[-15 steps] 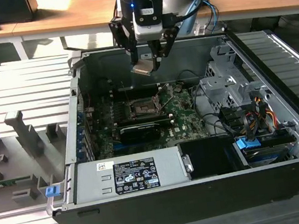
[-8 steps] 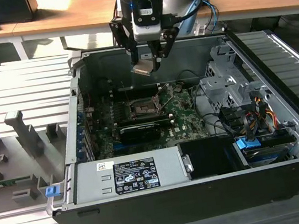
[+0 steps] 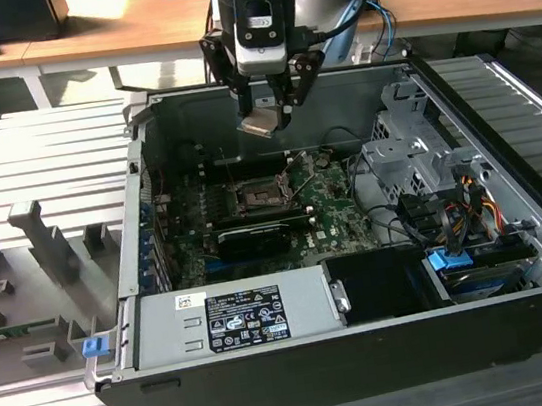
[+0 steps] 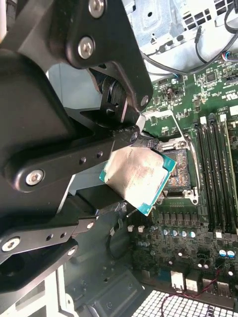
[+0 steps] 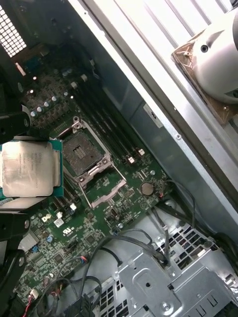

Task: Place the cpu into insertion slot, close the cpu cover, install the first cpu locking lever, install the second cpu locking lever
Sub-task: 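Place the cpu into insertion slot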

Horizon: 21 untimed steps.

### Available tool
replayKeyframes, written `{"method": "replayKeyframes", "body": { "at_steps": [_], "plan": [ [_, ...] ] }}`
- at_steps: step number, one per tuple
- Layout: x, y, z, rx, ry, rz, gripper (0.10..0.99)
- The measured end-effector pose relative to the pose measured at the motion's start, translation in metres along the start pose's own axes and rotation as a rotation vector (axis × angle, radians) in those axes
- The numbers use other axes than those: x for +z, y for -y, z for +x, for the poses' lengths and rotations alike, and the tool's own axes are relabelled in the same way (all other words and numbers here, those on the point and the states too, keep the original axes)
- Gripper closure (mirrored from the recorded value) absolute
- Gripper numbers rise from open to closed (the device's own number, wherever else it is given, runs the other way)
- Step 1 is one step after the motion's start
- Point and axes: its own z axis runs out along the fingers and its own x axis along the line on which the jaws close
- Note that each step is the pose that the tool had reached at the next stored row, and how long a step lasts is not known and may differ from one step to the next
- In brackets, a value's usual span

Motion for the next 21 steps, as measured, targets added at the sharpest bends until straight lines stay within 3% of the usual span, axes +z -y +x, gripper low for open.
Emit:
{"method": "replayKeyframes", "body": {
  "at_steps": [21],
  "plan": [
    [0.0002, 0.0, 0.0, 0.123, 0.0105, -0.003, 0.545]
  ]
}}
